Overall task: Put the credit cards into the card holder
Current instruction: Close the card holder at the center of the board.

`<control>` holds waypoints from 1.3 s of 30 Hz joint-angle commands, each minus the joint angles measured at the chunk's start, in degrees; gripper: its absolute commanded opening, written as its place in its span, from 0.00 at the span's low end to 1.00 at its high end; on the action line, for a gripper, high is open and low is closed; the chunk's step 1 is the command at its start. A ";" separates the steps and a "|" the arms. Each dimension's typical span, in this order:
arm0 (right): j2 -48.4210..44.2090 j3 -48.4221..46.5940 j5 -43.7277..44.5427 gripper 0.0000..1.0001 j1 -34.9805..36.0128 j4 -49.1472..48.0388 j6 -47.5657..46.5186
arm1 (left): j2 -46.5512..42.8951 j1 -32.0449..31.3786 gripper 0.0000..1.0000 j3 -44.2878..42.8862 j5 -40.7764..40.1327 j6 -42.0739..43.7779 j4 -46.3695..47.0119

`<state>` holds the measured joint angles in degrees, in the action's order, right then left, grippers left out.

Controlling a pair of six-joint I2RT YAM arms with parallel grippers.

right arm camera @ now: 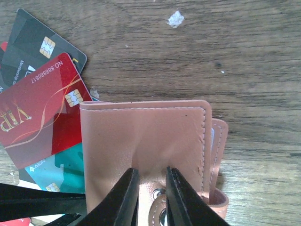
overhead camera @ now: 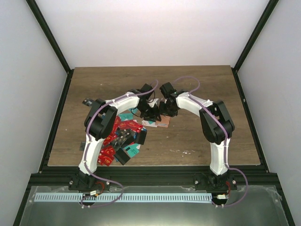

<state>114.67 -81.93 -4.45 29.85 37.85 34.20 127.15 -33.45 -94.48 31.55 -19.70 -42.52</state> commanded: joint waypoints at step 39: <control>-5.22 6.47 -16.58 0.14 -9.05 -13.14 -4.25 | -1.90 0.52 0.44 -6.30 1.85 2.45 -2.24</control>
<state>109.75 -75.37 -18.00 21.80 26.04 33.41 122.30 -32.99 -97.89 31.44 -17.34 -44.86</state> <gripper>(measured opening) 0.140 0.441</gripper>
